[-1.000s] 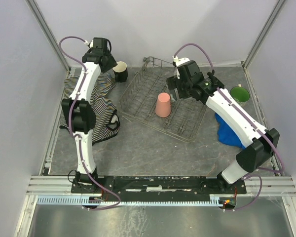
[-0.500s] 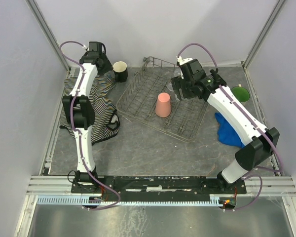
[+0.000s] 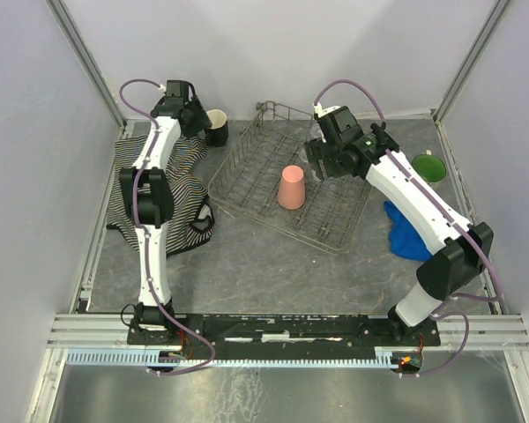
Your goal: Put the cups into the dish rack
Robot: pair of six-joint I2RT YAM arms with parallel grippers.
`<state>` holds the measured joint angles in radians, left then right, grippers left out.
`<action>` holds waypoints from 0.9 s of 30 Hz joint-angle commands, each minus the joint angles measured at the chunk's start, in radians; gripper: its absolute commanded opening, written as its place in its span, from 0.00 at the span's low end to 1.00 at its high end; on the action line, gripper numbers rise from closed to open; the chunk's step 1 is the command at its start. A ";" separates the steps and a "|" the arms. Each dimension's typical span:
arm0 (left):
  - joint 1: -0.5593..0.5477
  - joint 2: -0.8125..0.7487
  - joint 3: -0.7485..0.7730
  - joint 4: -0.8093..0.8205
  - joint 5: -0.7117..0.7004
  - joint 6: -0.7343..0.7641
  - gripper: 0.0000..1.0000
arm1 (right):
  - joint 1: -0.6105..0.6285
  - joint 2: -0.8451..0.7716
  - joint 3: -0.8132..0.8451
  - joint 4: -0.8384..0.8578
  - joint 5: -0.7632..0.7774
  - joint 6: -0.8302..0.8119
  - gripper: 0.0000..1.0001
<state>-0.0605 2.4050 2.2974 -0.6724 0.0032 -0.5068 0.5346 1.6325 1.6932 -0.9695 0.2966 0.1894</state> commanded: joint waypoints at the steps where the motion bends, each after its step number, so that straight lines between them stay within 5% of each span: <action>1: -0.002 0.029 0.094 0.063 0.005 0.019 0.64 | 0.000 0.004 0.051 -0.009 0.032 0.008 0.93; 19: -0.007 0.156 0.202 0.067 0.009 0.014 0.54 | -0.001 0.055 0.100 -0.037 0.075 0.013 0.92; 27: -0.007 0.169 0.200 0.076 -0.007 -0.018 0.19 | -0.002 0.085 0.133 -0.043 0.054 0.001 0.92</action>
<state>-0.0650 2.5690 2.4489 -0.6262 0.0010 -0.5068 0.5346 1.7145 1.7668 -1.0145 0.3447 0.1940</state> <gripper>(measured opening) 0.292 0.924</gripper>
